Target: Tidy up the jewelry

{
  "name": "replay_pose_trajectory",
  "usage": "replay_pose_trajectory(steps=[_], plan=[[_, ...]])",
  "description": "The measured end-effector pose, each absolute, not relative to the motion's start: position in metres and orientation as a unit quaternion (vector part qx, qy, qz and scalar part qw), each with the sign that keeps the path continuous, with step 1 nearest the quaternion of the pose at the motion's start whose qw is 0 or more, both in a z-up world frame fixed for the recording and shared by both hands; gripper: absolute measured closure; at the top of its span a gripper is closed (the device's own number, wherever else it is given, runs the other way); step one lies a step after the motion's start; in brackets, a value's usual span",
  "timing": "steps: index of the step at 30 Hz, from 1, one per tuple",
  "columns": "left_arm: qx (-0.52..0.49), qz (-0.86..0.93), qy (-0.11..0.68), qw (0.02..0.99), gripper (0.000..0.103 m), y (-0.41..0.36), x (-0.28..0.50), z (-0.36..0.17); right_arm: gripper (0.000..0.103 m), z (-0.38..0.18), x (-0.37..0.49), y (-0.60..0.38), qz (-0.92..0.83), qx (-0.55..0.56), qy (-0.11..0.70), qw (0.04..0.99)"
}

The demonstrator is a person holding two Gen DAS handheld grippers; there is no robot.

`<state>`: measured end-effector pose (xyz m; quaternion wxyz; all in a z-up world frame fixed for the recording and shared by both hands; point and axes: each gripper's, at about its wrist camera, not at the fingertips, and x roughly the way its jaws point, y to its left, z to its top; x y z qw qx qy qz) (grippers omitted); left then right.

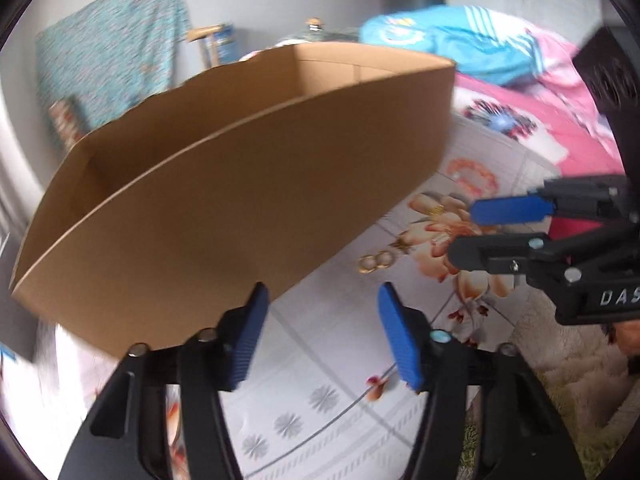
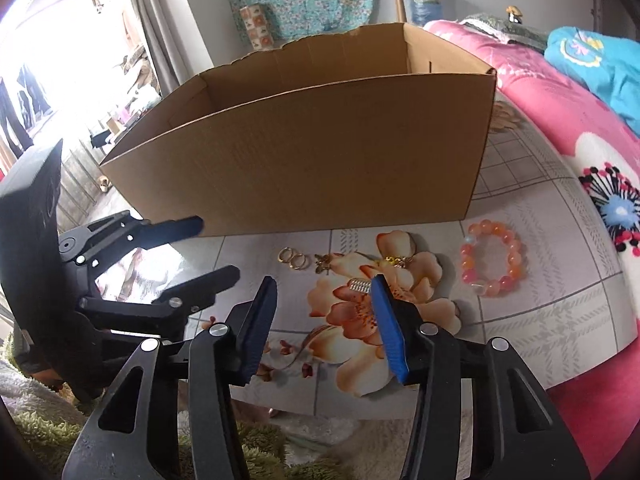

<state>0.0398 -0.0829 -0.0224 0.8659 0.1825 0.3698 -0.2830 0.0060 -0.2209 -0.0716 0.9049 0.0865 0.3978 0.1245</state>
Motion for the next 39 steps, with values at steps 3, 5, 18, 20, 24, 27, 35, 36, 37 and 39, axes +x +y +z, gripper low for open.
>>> replay_pose_trajectory(steps=[3, 5, 18, 20, 24, 27, 35, 36, 37, 39], plan=[[0.206, -0.305, 0.37, 0.853, 0.068, -0.096, 0.042, -0.025, 0.058, -0.073, 0.006, -0.224, 0.126, 0.093, 0.397, 0.904], [0.218, -0.314, 0.374, 0.845, 0.08, -0.102, 0.044, -0.026, 0.058, -0.074, 0.006, -0.226, 0.128, 0.099, 0.397, 0.904], [0.234, -0.351, 0.395, 0.816, 0.086, -0.126, 0.065, -0.032, 0.058, -0.077, 0.0, -0.231, 0.131, 0.117, 0.39, 0.904], [0.226, -0.359, 0.402, 0.812, 0.086, -0.124, 0.068, -0.031, 0.058, -0.077, -0.001, -0.231, 0.131, 0.118, 0.389, 0.904], [0.21, -0.366, 0.414, 0.806, 0.087, -0.121, 0.072, -0.034, 0.058, -0.077, -0.004, -0.233, 0.132, 0.12, 0.387, 0.905], [0.212, -0.368, 0.413, 0.805, 0.093, -0.12, 0.07, -0.035, 0.058, -0.076, -0.006, -0.234, 0.131, 0.12, 0.385, 0.906], [0.194, -0.358, 0.416, 0.813, 0.093, -0.108, 0.062, -0.035, 0.058, -0.072, -0.009, -0.234, 0.13, 0.116, 0.381, 0.908], [0.192, -0.354, 0.418, 0.814, 0.093, -0.105, 0.061, -0.035, 0.058, -0.071, -0.009, -0.233, 0.131, 0.114, 0.381, 0.908], [0.189, -0.349, 0.419, 0.817, 0.093, -0.102, 0.06, -0.034, 0.058, -0.07, -0.009, -0.232, 0.133, 0.111, 0.38, 0.909], [0.18, -0.332, 0.424, 0.824, 0.093, -0.093, 0.057, -0.034, 0.059, -0.067, -0.007, -0.229, 0.139, 0.106, 0.376, 0.91]])
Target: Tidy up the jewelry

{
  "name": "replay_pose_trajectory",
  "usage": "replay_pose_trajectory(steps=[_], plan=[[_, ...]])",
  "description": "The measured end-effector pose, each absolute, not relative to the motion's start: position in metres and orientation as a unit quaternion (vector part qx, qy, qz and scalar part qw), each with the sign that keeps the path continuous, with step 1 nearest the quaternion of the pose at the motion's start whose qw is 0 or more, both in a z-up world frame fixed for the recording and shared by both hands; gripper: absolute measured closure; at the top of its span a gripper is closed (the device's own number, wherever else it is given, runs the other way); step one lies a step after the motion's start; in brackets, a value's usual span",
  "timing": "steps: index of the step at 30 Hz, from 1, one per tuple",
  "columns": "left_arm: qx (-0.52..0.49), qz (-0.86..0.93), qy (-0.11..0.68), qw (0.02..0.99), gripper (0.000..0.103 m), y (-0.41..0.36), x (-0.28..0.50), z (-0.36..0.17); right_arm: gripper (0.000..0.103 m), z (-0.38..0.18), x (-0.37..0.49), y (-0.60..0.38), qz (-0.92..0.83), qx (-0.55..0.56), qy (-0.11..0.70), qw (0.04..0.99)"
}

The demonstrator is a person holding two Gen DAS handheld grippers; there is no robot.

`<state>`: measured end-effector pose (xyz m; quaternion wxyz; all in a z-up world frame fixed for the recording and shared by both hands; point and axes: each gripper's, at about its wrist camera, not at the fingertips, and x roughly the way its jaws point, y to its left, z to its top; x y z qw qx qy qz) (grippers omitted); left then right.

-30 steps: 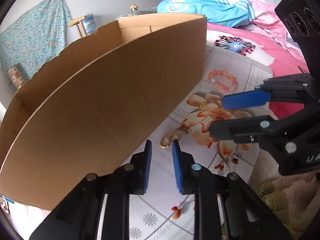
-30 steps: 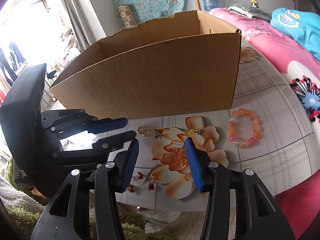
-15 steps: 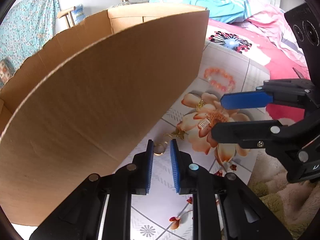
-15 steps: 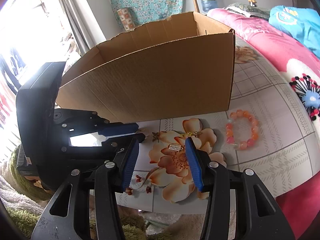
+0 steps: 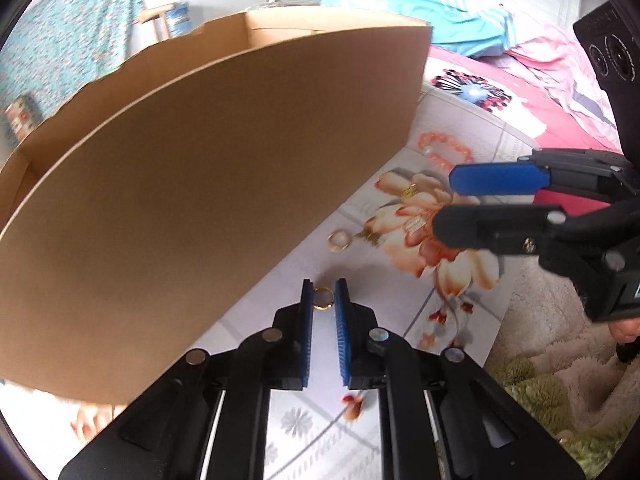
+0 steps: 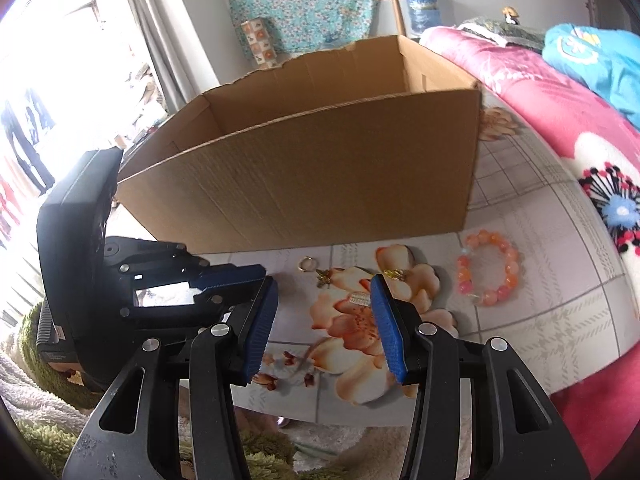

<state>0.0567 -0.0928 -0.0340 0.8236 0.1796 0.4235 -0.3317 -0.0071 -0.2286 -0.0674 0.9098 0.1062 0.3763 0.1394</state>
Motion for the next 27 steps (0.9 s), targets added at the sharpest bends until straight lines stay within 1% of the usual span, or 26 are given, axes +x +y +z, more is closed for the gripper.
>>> replay_pose_trajectory(steps=[4, 7, 11, 17, 27], plan=[[0.163, -0.296, 0.429, 0.838, 0.093, -0.074, 0.053, -0.033, 0.065, -0.065, 0.003, -0.216, 0.16, 0.085, 0.376, 0.909], [0.141, -0.28, 0.432, 0.846, 0.093, -0.063, 0.05, -0.033, 0.072, -0.068, 0.015, -0.203, 0.176, 0.065, 0.385, 0.904], [0.125, -0.272, 0.433, 0.85, 0.093, -0.054, 0.05, -0.033, 0.079, -0.079, 0.032, -0.188, 0.19, 0.052, 0.414, 0.889], [0.136, -0.272, 0.428, 0.851, 0.093, -0.055, 0.049, -0.032, 0.084, -0.09, 0.043, -0.183, 0.168, 0.036, 0.436, 0.883], [0.125, -0.275, 0.428, 0.852, 0.093, -0.056, 0.049, -0.033, 0.084, -0.09, 0.055, -0.176, 0.146, 0.011, 0.429, 0.891]])
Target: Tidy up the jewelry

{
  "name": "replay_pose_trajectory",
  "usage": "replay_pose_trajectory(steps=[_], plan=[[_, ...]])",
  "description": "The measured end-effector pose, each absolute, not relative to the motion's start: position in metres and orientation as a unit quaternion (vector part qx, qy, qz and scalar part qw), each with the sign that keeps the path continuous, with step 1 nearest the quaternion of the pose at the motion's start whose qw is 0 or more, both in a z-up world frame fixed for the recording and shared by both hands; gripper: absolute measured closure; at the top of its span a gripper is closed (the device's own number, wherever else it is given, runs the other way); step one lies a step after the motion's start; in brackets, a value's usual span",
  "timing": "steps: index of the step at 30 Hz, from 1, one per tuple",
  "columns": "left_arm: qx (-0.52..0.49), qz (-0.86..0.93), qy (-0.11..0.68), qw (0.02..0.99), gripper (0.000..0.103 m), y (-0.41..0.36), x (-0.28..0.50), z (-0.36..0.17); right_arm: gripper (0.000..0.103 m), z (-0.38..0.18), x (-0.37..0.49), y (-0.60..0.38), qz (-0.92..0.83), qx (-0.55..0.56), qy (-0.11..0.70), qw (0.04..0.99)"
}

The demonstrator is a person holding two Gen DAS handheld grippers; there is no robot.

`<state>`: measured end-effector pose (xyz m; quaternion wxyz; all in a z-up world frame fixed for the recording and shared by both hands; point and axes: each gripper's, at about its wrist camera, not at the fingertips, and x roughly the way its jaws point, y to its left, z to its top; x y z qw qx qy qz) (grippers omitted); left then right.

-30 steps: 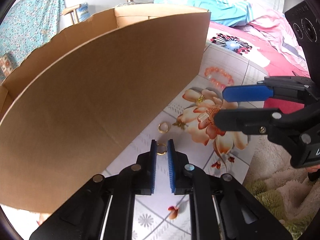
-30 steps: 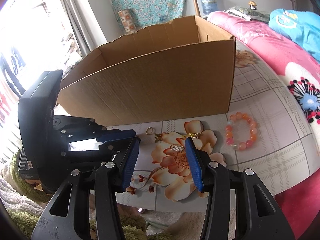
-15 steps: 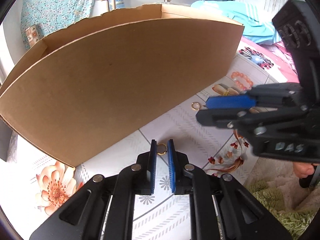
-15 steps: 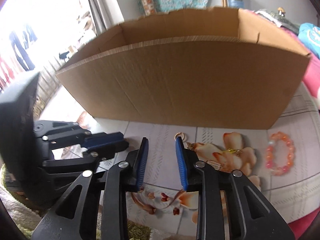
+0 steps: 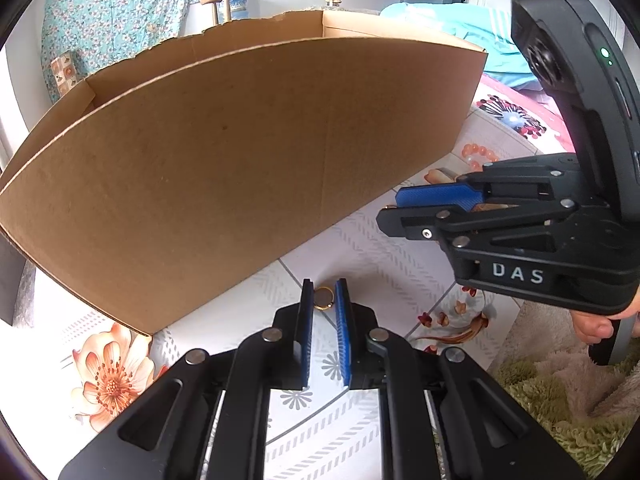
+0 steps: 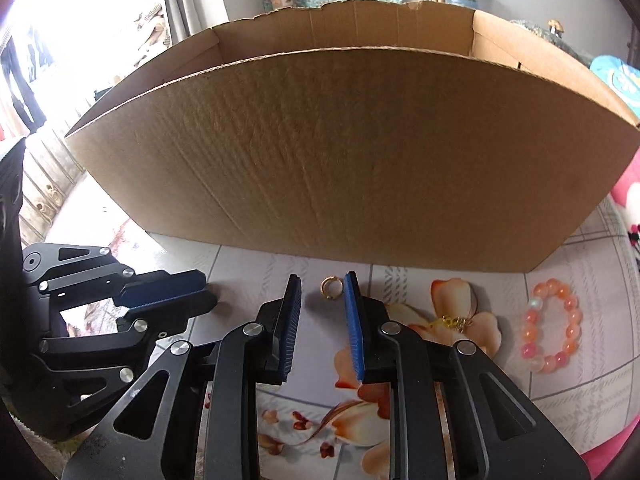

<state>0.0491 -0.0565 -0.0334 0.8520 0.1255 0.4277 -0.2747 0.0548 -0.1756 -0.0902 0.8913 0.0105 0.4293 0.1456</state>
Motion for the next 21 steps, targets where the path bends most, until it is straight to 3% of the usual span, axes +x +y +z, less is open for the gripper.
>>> replay_pose_trajectory(steps=[4, 8, 13, 14, 21], plan=[[0.125, -0.275, 0.427, 0.853, 0.093, -0.055, 0.048, -0.033, 0.084, -0.091, 0.055, -0.165, 0.141, -0.012, 0.423, 0.895], [0.125, -0.275, 0.426, 0.853, 0.093, -0.055, 0.048, -0.033, 0.094, -0.092, 0.052, -0.154, 0.134, -0.03, 0.419, 0.898], [0.124, -0.275, 0.426, 0.853, 0.093, -0.055, 0.049, -0.033, 0.096, -0.094, 0.047, -0.15, 0.136, -0.018, 0.418, 0.898], [0.124, -0.275, 0.426, 0.853, 0.093, -0.054, 0.049, -0.033, 0.101, -0.093, 0.047, -0.15, 0.136, -0.013, 0.418, 0.898], [0.126, -0.275, 0.423, 0.854, 0.093, -0.055, 0.048, -0.034, 0.102, -0.097, 0.046, -0.17, 0.14, 0.011, 0.426, 0.894]])
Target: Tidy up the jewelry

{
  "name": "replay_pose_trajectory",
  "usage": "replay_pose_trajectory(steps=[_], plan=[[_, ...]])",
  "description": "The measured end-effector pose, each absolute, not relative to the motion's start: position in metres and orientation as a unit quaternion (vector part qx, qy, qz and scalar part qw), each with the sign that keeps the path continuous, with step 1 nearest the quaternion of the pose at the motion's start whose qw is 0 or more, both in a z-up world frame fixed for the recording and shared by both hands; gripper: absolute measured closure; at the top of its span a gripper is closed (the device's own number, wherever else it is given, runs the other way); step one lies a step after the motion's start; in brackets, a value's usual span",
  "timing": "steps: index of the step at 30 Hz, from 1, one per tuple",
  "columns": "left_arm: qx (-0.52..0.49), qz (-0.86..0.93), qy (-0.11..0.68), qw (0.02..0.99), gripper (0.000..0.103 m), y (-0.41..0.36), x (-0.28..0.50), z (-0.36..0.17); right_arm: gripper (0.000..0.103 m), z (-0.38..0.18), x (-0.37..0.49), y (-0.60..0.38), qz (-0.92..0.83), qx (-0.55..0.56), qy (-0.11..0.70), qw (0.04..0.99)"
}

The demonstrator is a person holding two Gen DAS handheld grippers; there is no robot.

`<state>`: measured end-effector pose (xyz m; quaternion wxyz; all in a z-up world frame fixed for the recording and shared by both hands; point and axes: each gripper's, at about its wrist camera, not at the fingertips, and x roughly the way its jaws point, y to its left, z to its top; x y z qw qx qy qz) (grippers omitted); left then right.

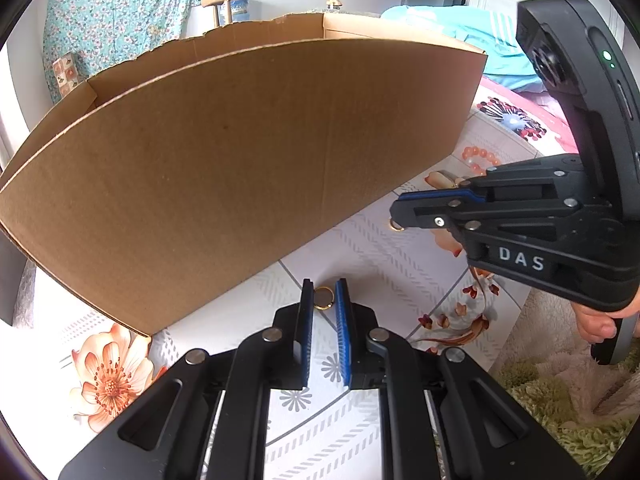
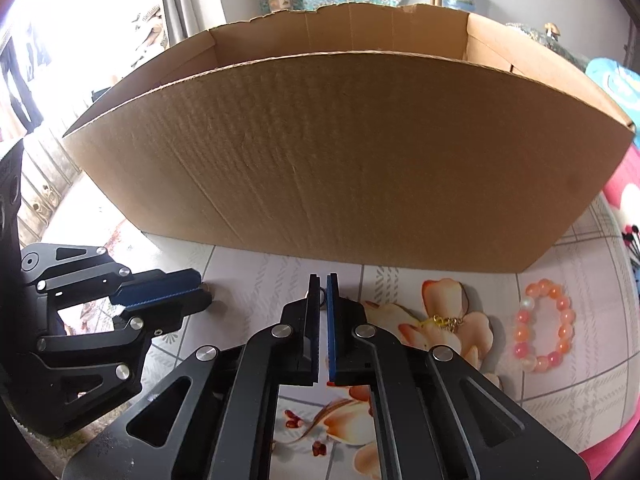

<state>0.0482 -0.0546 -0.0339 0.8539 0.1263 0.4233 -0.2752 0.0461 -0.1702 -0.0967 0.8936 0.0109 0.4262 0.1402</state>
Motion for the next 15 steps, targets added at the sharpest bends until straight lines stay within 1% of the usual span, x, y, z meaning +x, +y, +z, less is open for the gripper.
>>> replay_pose_trajectory(steps=[8, 11, 15], plan=[[0.127, -0.274, 0.422, 0.855, 0.093, -0.055, 0.048, -0.034, 0.101, -0.096, 0.033, -0.179, 0.154, 0.03, 0.445, 0.882], [0.127, -0.274, 0.422, 0.855, 0.093, -0.055, 0.048, -0.034, 0.098, -0.096, 0.028, -0.184, 0.16, 0.047, 0.453, 0.876], [0.128, -0.273, 0.422, 0.855, 0.093, -0.056, 0.048, -0.034, 0.097, -0.094, 0.023, -0.195, 0.148, 0.054, 0.454, 0.877]])
